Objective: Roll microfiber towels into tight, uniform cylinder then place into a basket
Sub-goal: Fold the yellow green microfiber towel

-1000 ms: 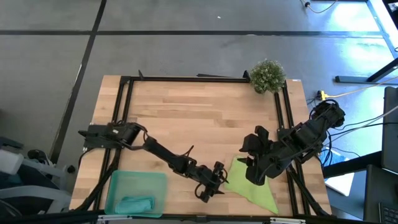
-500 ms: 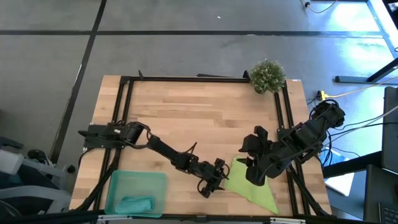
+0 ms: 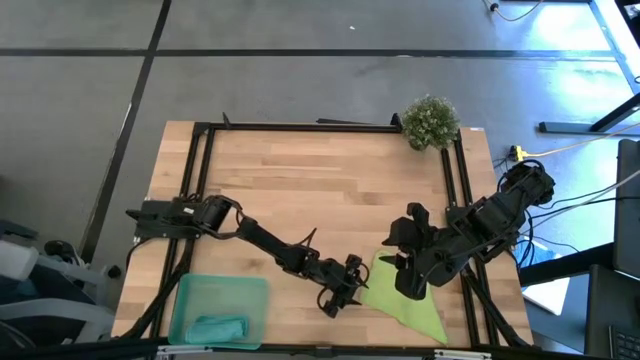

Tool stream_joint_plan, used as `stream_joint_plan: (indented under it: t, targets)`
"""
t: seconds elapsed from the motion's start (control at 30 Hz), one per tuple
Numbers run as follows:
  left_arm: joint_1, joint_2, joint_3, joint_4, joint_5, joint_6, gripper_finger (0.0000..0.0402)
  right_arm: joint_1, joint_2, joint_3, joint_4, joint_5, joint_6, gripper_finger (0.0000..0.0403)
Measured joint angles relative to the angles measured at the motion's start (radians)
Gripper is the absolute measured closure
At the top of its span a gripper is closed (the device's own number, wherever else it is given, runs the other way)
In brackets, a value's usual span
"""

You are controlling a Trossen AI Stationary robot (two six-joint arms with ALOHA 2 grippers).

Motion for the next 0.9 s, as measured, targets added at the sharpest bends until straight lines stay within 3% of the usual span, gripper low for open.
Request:
stream_joint_plan:
  t: [0.57, 0.7, 0.9]
  targets:
    - [0.0, 0.048, 0.0, 0.024, -0.004, -0.005, 0.018, 0.0, 0.001, 0.0, 0.004, 0.0, 0.0, 0.024]
    - [-0.002, 0.048, 0.0, 0.021, -0.012, -0.004, 0.0226, 0.0, 0.001, 0.0, 0.004, 0.0, 0.0, 0.024]
    - [0.005, 0.048, 0.001, 0.009, -0.014, 0.003, 0.034, 0.0, 0.001, 0.0, 0.003, 0.001, -0.014, 0.024]
